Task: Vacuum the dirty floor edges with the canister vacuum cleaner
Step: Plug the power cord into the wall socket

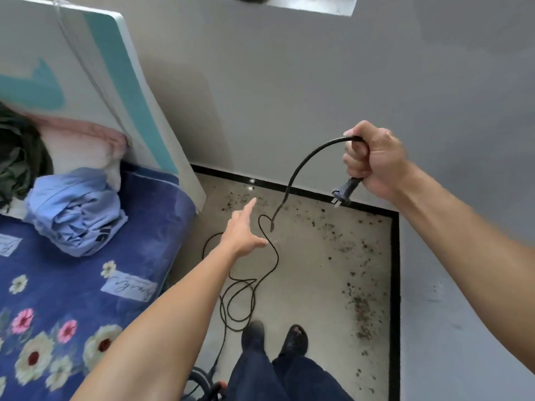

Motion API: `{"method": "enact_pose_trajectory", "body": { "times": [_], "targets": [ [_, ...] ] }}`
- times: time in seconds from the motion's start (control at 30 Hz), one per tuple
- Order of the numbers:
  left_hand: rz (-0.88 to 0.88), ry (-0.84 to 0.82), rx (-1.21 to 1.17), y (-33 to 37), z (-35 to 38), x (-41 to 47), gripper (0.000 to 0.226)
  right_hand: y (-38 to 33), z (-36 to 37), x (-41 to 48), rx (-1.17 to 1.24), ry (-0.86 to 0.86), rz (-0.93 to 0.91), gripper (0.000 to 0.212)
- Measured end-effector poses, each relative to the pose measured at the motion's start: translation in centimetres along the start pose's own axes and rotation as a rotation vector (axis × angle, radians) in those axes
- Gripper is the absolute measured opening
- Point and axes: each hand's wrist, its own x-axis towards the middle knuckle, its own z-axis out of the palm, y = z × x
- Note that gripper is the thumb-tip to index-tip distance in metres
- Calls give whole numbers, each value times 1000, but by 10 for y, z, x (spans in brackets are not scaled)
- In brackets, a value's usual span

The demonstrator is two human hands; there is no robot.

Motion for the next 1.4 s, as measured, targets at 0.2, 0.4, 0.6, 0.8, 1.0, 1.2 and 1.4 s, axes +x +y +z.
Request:
{"method": "enact_pose_trajectory", "body": {
  "times": [0.2, 0.4, 0.6, 0.8, 1.0, 1.2, 1.4],
  "targets": [
    [171, -185, -3, 55, 17, 39, 34, -16, -38, 0, 163, 38, 45, 52],
    [17, -173, 78, 40, -14, 72, 40, 7, -86, 2, -395, 412, 84, 22],
    [64, -266, 91, 43, -62, 117, 41, 71, -130, 4, -1234, 686, 433, 31],
    [77, -474, -14, 100, -41, 148, 52, 134, -182, -11, -616, 831, 692, 24],
    [114, -549, 262, 161, 21, 180, 40, 173, -236, -29, 411, 1207, 509, 10],
    [210, -617, 496, 219, 112, 213, 48, 212, -300, -11, 865, 1274, 505, 28],
    [318, -591, 716, 229, 188, 256, 49, 273, -359, -37, 1434, 1301, 423, 27]
  ]
}}
